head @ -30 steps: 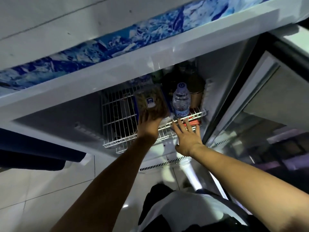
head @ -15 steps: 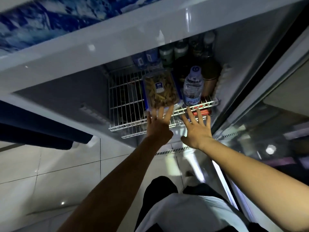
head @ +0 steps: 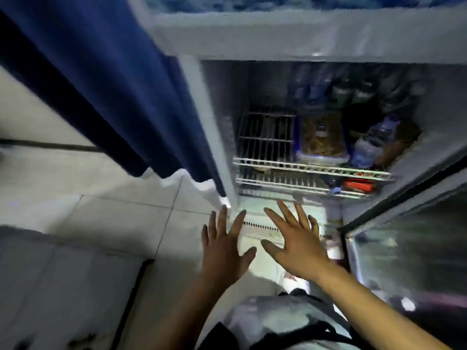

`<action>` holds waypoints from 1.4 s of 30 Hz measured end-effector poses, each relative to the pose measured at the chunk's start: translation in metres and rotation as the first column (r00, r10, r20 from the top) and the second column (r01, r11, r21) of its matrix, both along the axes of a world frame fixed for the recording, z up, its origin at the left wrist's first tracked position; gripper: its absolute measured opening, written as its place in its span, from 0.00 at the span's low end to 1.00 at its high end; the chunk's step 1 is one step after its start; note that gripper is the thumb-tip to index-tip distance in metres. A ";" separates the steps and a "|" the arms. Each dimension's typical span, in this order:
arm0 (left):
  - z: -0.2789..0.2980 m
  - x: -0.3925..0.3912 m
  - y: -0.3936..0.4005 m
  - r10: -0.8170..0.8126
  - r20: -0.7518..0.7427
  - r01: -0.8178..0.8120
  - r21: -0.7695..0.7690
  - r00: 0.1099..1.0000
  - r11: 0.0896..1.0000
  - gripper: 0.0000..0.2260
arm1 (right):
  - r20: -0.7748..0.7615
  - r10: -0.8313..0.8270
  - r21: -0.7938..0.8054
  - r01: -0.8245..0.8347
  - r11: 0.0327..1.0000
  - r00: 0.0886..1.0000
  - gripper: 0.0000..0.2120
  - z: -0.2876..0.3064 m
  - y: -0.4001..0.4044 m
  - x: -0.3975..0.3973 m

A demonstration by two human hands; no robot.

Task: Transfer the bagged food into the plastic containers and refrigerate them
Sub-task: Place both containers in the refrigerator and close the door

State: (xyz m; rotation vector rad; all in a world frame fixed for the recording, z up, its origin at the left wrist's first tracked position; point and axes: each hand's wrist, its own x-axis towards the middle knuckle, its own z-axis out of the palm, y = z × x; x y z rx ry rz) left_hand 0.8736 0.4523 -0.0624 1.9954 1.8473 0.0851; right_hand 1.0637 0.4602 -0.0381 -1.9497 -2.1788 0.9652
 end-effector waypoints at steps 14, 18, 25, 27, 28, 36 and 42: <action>0.022 -0.272 -0.255 0.716 0.192 -0.711 -0.105 0.671 0.695 0.37 | -0.125 0.450 0.035 -0.449 0.893 0.884 0.31 0.006 -0.134 -0.282; 0.019 -0.316 -0.298 0.820 0.230 -0.810 -0.161 0.525 0.564 0.36 | -0.126 0.579 0.060 -0.576 0.815 0.806 0.31 0.011 -0.147 -0.338; 0.009 -0.389 -0.346 0.950 0.182 -0.946 -0.159 0.253 0.282 0.36 | -0.150 0.713 0.012 -0.719 0.694 0.685 0.29 0.005 -0.148 -0.466; 0.008 -0.418 -0.364 0.978 0.133 -0.971 -0.153 0.162 0.182 0.37 | -0.197 0.765 0.000 -0.780 0.626 0.614 0.29 0.003 -0.152 -0.515; 0.008 -0.433 -0.372 0.989 0.101 -0.982 -0.141 0.113 0.126 0.37 | -0.216 0.801 0.010 -0.819 0.573 0.558 0.29 0.004 -0.154 -0.539; 0.016 -0.577 -0.405 0.975 -0.043 -0.974 0.074 -0.218 -0.215 0.39 | -0.362 0.925 0.202 -0.958 0.201 0.118 0.29 0.078 -0.157 -0.735; -0.010 -0.633 -0.413 0.968 -0.131 -0.976 -0.009 -0.214 -0.217 0.32 | -0.131 0.984 0.303 -0.950 -0.078 -0.122 0.33 0.095 -0.188 -0.889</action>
